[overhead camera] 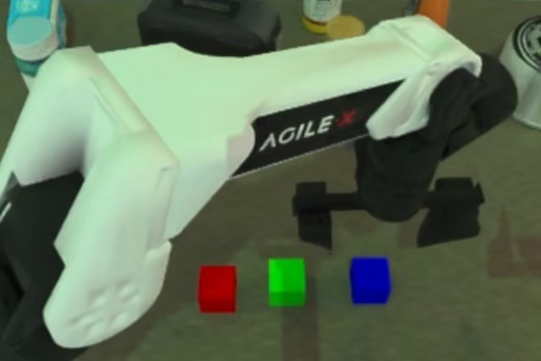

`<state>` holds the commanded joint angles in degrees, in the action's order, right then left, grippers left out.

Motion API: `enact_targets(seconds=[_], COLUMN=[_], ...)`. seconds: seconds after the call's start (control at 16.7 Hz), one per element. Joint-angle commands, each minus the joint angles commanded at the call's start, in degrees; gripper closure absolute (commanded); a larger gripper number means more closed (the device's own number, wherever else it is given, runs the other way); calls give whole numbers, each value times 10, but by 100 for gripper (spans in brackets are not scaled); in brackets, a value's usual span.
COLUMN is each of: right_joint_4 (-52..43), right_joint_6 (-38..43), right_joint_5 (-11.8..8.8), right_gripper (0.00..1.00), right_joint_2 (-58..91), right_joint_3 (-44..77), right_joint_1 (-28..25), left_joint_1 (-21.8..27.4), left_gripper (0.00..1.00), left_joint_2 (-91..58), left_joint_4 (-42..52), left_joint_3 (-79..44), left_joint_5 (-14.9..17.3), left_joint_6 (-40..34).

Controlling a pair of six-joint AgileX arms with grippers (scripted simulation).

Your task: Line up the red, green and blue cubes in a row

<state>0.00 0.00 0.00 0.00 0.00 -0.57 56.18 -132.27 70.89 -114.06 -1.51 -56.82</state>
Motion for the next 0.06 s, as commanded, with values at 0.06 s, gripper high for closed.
enact_targets(seconds=[0.06], right_joint_4=[0], right_joint_6=[0], right_joint_5=[0], right_gripper=[0], right_joint_2=[0], right_joint_3=[0], right_joint_1=[0], left_joint_1=[0], left_gripper=[0], left_joint_2=[1], left_joint_4=[1], left_joint_3=[-1], left_joint_5=[0], left_joint_6=[0])
